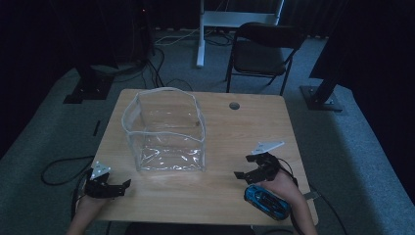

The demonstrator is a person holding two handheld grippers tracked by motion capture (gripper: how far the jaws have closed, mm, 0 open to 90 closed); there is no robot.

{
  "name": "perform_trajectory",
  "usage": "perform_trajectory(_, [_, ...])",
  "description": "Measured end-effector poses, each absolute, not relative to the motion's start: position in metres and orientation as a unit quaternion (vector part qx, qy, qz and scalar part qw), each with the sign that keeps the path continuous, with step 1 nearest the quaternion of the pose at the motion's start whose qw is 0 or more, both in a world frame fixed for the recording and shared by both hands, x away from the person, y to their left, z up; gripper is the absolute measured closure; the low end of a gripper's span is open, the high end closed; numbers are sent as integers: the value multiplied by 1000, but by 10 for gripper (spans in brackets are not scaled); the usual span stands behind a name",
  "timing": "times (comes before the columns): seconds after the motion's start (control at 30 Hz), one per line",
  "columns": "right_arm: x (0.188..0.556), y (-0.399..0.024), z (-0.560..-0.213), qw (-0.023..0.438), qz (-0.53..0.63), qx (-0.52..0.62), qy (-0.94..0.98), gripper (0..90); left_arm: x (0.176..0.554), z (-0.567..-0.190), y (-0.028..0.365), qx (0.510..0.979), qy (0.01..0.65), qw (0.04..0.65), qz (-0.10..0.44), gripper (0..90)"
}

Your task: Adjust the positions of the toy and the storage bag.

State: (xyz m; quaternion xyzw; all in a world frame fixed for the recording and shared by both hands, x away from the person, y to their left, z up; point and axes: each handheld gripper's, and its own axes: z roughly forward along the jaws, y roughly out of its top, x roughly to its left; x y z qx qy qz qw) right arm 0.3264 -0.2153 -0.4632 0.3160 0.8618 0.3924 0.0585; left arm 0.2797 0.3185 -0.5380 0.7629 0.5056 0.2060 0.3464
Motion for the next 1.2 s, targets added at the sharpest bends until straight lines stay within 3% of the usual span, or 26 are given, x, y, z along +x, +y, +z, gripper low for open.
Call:
perform_trajectory(0.07, [329, -207, -458, 59, 397, 306, 863, 138, 282, -534, 316, 761, 502, 357, 205, 78])
perform_trajectory(0.47, [341, -158, -422, 62, 460, 261, 847, 150, 293, -510, 298, 753, 466, 404, 230, 79])
perform_trajectory(0.77, [349, -129, -419, 59, 467, 251, 846, 178, 306, -497, 285, 751, 448, 425, 237, 87])
perform_trajectory(0.8, [349, -127, -419, 59, 469, 250, 845, 196, 307, -496, 283, 749, 446, 425, 243, 144])
perform_trajectory(1.0, [354, -114, -422, 58, 467, 240, 849, 304, 313, -493, 279, 754, 435, 429, 242, 173])
perform_trajectory(1.2, [361, -110, -424, 42, 485, 250, 837, 384, 311, -491, 274, 748, 410, 451, 262, 344])
